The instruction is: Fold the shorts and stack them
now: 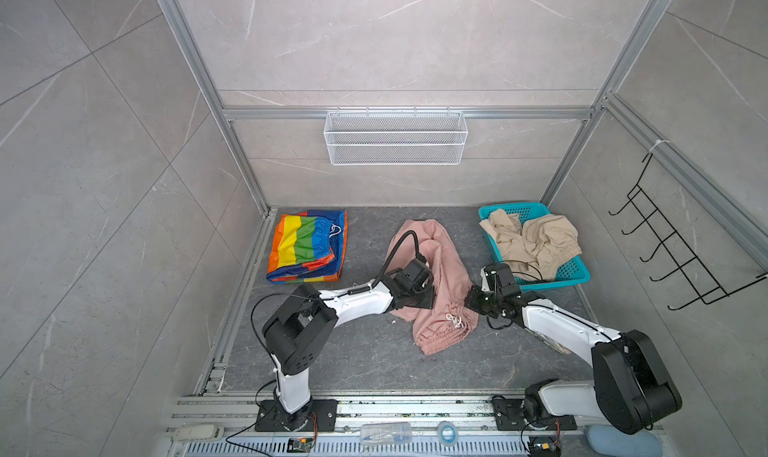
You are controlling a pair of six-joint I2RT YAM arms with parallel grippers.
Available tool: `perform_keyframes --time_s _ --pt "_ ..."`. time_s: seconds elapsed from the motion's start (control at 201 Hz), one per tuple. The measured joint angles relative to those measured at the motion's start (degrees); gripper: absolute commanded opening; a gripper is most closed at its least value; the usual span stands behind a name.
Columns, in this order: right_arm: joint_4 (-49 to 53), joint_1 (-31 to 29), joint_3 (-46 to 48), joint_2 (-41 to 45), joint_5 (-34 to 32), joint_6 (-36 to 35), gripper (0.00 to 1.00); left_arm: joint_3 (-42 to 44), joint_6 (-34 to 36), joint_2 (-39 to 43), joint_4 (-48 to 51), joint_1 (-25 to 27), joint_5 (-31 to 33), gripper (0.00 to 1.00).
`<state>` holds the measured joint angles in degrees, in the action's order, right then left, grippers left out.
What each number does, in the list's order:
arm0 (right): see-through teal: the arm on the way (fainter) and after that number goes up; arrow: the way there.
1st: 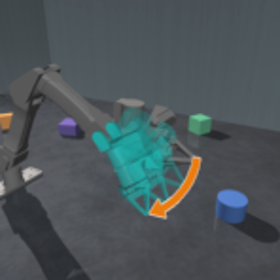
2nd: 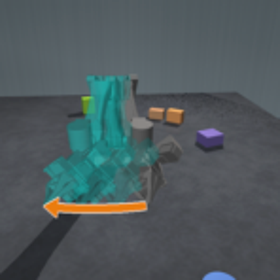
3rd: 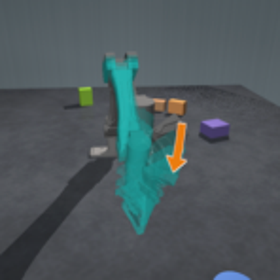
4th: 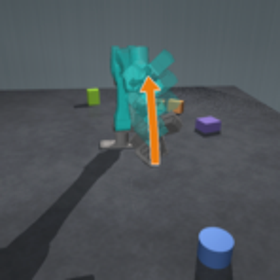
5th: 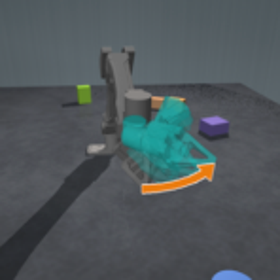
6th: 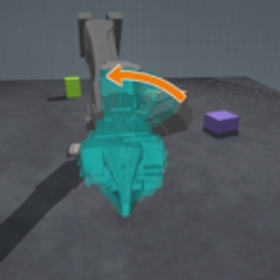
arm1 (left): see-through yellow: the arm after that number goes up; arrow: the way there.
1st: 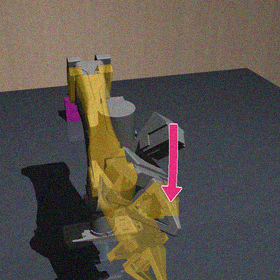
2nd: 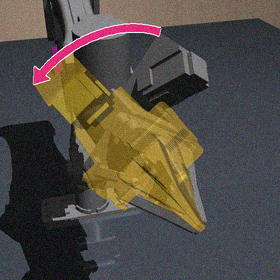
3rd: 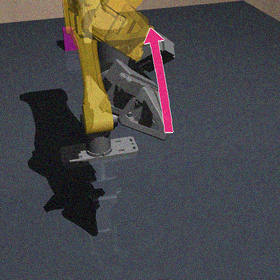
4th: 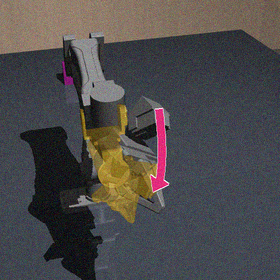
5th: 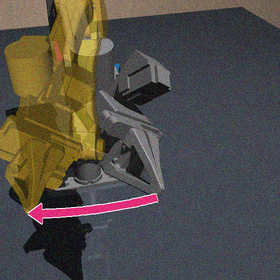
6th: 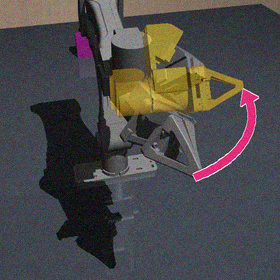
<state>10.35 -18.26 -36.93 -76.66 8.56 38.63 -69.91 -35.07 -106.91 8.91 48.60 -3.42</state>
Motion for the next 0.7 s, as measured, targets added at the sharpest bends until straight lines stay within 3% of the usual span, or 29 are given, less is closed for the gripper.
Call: perform_keyframes --time_s 0.239,0.702 --pt "-1.44 0.00 3.54 2.64 0.79 2.14 0.00 -11.08 1.75 -10.88 2.73 -6.47 -4.55 0.45" --pt "-8.39 -0.59 10.58 5.31 2.12 10.38 0.00 -30.67 2.80 -25.79 7.63 -8.46 -13.35 0.44"
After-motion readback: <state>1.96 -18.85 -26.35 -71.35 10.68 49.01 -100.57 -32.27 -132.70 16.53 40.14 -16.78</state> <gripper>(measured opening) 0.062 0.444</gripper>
